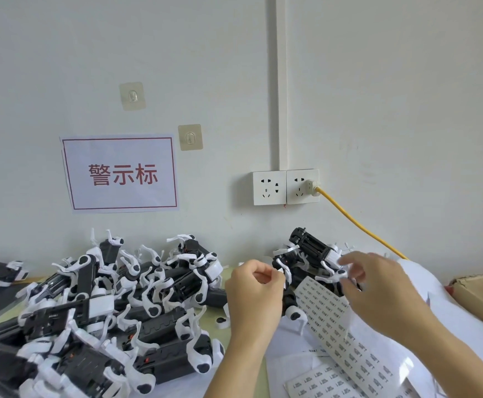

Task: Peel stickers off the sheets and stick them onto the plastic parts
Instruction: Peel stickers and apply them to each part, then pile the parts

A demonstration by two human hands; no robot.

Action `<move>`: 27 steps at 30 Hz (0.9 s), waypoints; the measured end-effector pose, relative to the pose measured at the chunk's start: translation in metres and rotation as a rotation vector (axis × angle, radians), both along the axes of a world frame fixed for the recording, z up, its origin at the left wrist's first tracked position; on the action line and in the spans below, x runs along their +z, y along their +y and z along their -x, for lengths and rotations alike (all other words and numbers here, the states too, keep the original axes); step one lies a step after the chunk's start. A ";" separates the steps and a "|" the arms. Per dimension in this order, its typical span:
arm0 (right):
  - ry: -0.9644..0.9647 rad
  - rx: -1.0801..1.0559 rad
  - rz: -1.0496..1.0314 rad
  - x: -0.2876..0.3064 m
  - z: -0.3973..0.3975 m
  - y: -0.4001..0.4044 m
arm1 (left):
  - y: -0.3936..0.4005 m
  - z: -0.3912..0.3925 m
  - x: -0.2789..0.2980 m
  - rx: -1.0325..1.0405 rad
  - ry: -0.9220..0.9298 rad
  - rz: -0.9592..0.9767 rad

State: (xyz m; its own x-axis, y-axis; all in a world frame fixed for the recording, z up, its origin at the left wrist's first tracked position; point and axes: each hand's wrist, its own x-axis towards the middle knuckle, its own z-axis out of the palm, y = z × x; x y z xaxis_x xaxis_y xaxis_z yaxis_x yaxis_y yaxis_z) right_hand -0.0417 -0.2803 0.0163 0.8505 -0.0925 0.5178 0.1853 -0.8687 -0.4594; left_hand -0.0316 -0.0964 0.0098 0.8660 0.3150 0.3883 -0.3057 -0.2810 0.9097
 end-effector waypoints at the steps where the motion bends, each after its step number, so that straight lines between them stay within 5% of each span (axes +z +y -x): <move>1: -0.044 0.112 -0.106 0.003 0.003 0.007 | -0.001 0.000 0.000 0.001 0.003 -0.008; 5: 0.012 0.404 -0.305 0.004 0.017 0.038 | -0.003 0.002 0.001 0.010 0.011 -0.030; 15: 0.113 0.525 -0.394 -0.002 0.017 0.052 | -0.008 0.002 0.001 0.004 0.000 -0.017; 22: 0.108 0.555 -0.481 -0.004 0.012 0.048 | -0.007 0.003 0.002 -0.175 0.029 0.089; 27: 0.013 0.331 -0.579 -0.008 0.004 0.045 | -0.002 0.002 0.000 -0.182 -0.040 -0.152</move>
State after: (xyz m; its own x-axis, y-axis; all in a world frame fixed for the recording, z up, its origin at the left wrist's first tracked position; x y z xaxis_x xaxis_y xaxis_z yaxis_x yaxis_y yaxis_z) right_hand -0.0456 -0.2354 0.0083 0.8876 -0.0850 0.4527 0.3913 -0.3793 -0.8385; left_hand -0.0331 -0.0988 0.0095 0.8862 0.0904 0.4543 -0.3987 -0.3505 0.8475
